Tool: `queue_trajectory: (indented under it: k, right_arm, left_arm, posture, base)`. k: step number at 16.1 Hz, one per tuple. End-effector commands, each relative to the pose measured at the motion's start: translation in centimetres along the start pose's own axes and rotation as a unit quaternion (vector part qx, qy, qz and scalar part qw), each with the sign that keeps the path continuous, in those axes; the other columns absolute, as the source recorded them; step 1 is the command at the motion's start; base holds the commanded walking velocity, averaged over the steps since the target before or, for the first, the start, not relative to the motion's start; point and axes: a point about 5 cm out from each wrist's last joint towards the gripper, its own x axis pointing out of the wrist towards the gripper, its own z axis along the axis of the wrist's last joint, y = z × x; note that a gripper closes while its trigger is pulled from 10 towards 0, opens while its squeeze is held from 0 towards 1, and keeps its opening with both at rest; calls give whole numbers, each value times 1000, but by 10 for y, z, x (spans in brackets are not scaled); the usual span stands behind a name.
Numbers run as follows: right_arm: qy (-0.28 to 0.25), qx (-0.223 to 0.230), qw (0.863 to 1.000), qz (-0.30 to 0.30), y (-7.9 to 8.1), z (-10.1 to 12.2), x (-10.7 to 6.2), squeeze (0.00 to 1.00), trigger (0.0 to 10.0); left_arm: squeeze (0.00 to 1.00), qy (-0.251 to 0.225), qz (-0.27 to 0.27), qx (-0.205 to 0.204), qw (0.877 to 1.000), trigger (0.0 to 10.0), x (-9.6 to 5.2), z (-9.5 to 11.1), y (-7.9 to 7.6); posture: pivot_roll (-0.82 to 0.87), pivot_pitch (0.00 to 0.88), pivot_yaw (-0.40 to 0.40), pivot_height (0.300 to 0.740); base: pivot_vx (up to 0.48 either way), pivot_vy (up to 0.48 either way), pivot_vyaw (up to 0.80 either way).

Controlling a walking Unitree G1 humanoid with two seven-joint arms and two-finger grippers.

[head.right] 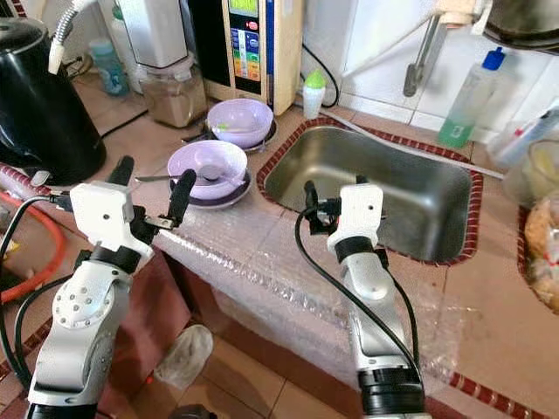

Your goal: Kitchen organization

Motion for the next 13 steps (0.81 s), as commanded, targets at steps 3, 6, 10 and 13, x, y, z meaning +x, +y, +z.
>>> queue_trajectory:
  k: [3, 6, 10, 13]
  right_arm:
    - [-7, 0, 1000, -2, -1, 3, 1, 0, 10000]
    - [-10, 2, 1000, -4, -1, 3, 1, 0, 10000]
    - [-10, 1, 1000, -10, -3, 3, 0, 0, 10000]
    - [-10, -1, 1000, -15, -4, 3, -1, 0, 10000]
  left_arm:
    - [0, 5, -4, 1, 1000, 10000, 0, 0, 0]
    - [0, 7, -8, 1, 1000, 10000, 2, -1, -1]
    - [0, 7, -17, 7, 1000, 10000, 2, -1, -2]
    - [0, 4, -37, 4, 999, 10000, 2, -1, -7]
  posture:
    - [21, 0, 33, 740]
    - [16, 0, 40, 740]
    - [15, 0, 47, 740]
    - [10, 0, 50, 740]
  base:
    - [0, 458, -533]
    - [0, 250, 0]
    - [0, 0, 0]
    - [0, 0, 0]
